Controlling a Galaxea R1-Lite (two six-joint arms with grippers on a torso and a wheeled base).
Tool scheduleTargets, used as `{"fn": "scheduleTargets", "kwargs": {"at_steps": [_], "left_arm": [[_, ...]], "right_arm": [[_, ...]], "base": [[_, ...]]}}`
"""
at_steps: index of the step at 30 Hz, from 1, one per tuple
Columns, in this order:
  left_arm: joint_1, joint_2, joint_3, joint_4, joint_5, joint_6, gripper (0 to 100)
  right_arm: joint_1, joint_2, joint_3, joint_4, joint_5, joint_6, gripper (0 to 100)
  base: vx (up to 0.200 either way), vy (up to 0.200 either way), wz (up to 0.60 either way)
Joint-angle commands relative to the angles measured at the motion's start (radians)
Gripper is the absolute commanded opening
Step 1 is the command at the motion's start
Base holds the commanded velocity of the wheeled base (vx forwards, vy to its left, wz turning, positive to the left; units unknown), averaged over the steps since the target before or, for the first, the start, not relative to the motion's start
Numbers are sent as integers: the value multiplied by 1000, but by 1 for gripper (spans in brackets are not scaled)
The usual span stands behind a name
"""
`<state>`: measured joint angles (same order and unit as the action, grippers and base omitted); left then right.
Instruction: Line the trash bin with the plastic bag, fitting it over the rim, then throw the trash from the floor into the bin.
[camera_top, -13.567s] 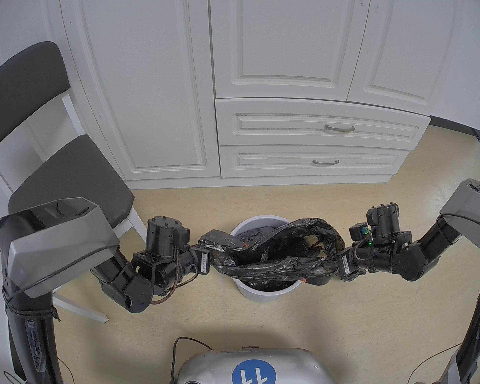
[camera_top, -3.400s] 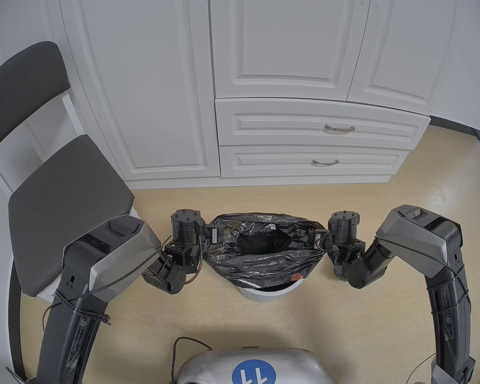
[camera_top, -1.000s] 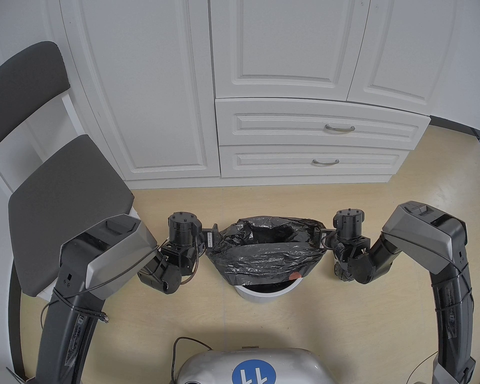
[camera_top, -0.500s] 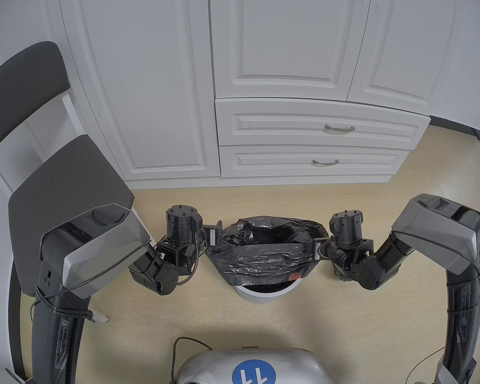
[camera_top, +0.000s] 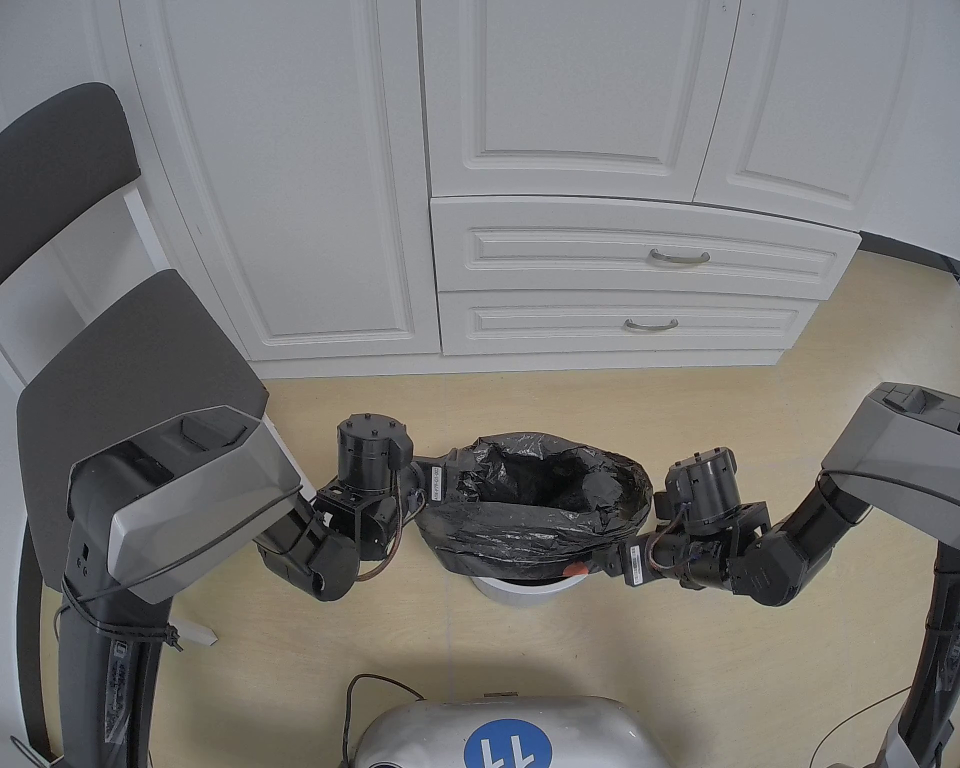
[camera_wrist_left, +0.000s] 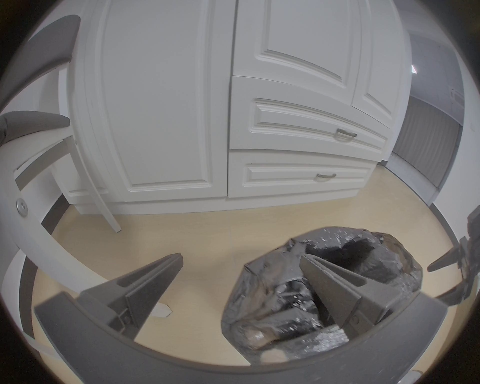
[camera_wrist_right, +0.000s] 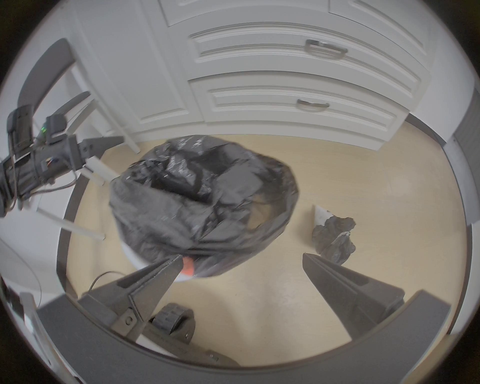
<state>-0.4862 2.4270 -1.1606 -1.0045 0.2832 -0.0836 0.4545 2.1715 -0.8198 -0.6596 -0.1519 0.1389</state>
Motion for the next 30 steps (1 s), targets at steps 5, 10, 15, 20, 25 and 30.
{"fn": "scheduleTargets", "kwargs": {"at_steps": [5,10,15,20,25,30], "left_arm": [[-65,7,47,7,-13,-2,100],[-80,44,29,18,-7,-1,100],[-66,6,148,41,-19,124,100],[-72,-83,248,41,-110,147,100],[-74,-129,325,55,-233,151,100],[-84,-154,377,56,-289,157,100]], "right_arm": [[66,56,64,-12,22,-56,100],[70,14,79,-14,23,-56,100],[43,-127,106,-6,23,-61,100],[-30,-177,90,-9,23,-61,100],[-51,-133,22,-12,12,-45,100],[4,-1,-75,-34,-64,53,100]], "base": [[0,0,0],[0,0,0],[0,0,0],[0,0,0],[0,0,0],[0,0,0]]}}
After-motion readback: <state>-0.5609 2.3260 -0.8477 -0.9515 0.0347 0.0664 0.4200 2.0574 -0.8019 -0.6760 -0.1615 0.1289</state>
